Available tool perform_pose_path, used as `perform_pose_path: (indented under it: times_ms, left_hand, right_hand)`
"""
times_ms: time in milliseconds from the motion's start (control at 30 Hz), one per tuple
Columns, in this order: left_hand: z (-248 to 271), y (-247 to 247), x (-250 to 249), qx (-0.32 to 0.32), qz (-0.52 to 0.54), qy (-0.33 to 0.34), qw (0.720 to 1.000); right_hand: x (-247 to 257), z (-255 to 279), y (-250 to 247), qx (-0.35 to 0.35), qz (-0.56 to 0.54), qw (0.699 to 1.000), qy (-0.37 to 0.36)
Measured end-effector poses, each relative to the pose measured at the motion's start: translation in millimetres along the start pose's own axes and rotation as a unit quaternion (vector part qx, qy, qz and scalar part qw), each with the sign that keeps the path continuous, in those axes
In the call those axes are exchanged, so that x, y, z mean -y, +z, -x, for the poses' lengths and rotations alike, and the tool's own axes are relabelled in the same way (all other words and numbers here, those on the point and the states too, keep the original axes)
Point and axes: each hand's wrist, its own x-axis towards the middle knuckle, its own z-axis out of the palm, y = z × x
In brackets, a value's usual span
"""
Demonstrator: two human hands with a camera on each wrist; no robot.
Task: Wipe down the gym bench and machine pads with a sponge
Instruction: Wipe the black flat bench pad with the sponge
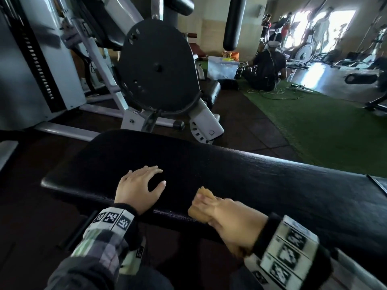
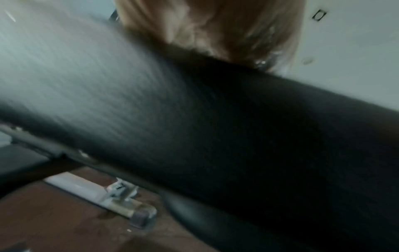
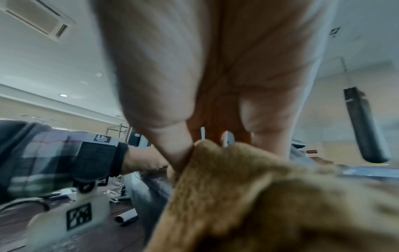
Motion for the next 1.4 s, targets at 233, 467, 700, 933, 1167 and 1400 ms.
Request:
perform_pose_path:
  times_ms: [233, 467, 700, 933, 1167, 1400]
  left_hand:
    - [-10, -31, 64, 0.008, -0.077, -0.082, 0.994]
    - [-8, -29, 67, 0.011, -0.093, -0.080, 0.992]
    - [-8, -28, 70, 0.007, -0.093, -0.083, 0.992]
    - [-8, -26, 71, -0.008, -0.088, -0.077, 0.993]
    - [-9, -26, 71, -0.011, -0.086, -0.081, 0.993]
    - [-8, -26, 71, -0.015, -0.082, -0.084, 0.993]
  right_hand:
    - [-9, 37, 30, -0.158, -0.031, 0.978, 0.131]
    - [19, -31, 32, -0.228, -0.024, 0.946, 0.228]
    - [61, -81, 38, -0.210, -0.018, 0.975, 0.072]
    - [26, -29, 48, -0.235, 0.014, 0.972, -0.006]
    - [-6, -69, 30, -0.182, -0.002, 0.972, 0.150]
    - [54, -71, 26, -0.123, -0.041, 0.991, 0.042]
